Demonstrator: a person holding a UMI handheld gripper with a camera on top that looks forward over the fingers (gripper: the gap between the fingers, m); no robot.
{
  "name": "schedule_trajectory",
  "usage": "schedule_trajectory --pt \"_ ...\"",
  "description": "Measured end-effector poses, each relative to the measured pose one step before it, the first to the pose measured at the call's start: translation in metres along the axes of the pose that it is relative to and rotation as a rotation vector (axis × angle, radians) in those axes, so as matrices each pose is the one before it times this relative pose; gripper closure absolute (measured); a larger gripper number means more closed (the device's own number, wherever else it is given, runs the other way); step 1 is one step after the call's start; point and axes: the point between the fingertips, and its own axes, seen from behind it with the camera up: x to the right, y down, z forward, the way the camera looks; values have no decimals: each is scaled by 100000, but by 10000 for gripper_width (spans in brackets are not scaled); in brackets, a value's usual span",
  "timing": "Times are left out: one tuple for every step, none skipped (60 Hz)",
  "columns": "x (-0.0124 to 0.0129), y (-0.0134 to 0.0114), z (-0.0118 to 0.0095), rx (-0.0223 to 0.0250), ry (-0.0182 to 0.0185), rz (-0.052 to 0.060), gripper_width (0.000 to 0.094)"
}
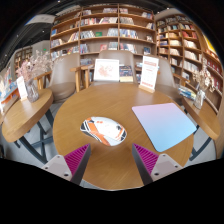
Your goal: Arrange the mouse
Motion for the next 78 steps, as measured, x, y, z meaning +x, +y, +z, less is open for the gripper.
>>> schedule_trajectory --pt "-5 -68 273 -142 -115 54 85" --pt "-24 -129 264 42 -148 -19 84" --pt "-68 -283 212 520 -472 219 86" --pt "-19 -159 211 78 -290 7 88" --pt "-3 -88 231 -131 -179 -89 87" --pt "-48 -194 583 60 -158 -25 86" --pt "5 -164 132 64 -61 47 87" --pt "93 -149 178 -110 178 -7 86" --pt "111 -163 161 -124 268 -50 84" --pt "115 -176 193 -58 244 24 81" --pt "116 -149 200 -158 219 -51 79" --pt "-109 -153 176 -169 -541 12 73" --pt "12 -115 160 -259 -71 137 75" --pt "26 -44 178 -397 -66 21 75" --pt "-43 -119 187 -134 -249 225 74" --pt "-13 -132 187 -169 -188 109 76" --pt "-105 -174 214 -213 -98 94 78" --pt "-16 -119 169 -181 -172 29 78" --pt "2 -97 158 -229 -129 33 78" --pt "12 -134 139 -229 -44 59 79" --pt "-8 -136 173 -212 -2 79 80" --pt "28 -141 174 -117 53 32 79" --pt "43 -159 186 -69 87 6 78" --pt "120 -217 340 104 64 74 80" --pt "38 -179 149 -7 120 81 77" --pt "5 -184 177 0 127 35 74" --pt "31 -168 165 -23 141 -29 76" --pt "154 -182 356 -58 109 -16 78" --pt "31 -147 187 -22 85 58 77" --pt "71 -157 190 -24 90 208 78" --pt "54 -153 204 -67 117 244 80" --pt "88 -168 214 -110 215 123 83" --pt "43 -170 207 -172 240 -23 85" --pt "64 -169 209 -149 174 -16 81" --pt "74 -172 223 -106 104 166 81" --pt "11 -261 243 -31 108 352 81" --pt "90 -202 268 -123 251 317 83" --pt "105 -206 249 -28 409 116 83" --pt "130 -178 240 -30 371 37 84" --pt "110 -166 228 -52 244 84 85" --pt "197 -103 210 15 99 259 84" --pt "79 -155 168 -57 161 522 83" --pt "151 -129 179 -71 352 564 83" --pt "142 -147 181 42 497 437 85" --pt "150 -146 178 -3 565 289 87" --pt "118 -112 177 -17 428 -36 84" --pt "72 -155 169 171 166 19 83" --pt "80 -116 156 -74 77 244 83" --pt "46 -150 160 89 134 366 83" --pt "78 -94 159 -126 274 314 83" --pt "61 -127 149 -20 277 137 84" --pt "79 -111 143 -13 240 -28 85" --pt "31 -66 56 39 43 -67 86" --pt "-10 -83 143 38 12 51 84" --pt "14 -90 110 67 37 124 85" --pt "37 -72 111 45 95 145 89" --pt "38 -57 95 -2 113 46 91" --pt "6 -49 75 32 40 104 96" --pt "105 -81 5 -8 39 133 102" --pt "13 -28 60 57 54 103 106" --pt "29 -33 70 87 87 8 115" --pt "46 -33 43 172 185 -134 128" --pt "-3 0 41 132 18 -209 146" --pt "-61 -22 34 227 -137 -203 173" --pt "-80 -16 18 155 -289 -133 212" --pt "-95 -28 24 171 -257 -86 249" --pt "-70 -42 8 225 -228 -87 372" --pt "71 -18 25 49 115 165 467" --pt "197 -21 30 26 909 200 465" --pt "-23 106 -3 -471 100 188 473" --pt "-52 -25 -25 -164 -68 -154 490" --pt "-32 16 -57 -368 -24 -364 495" --pt "-31 20 -58 -402 -89 -367 506" --pt "-21 28 -105 -395 -153 62 511" --pt "2 -4 -142 -205 -308 575 517" --pt "-22 -100 -194 48 -472 728 517" --pt "2 -113 -227 41 -493 114 517" --pt "20 -115 -303 -10 -419 -330 518"
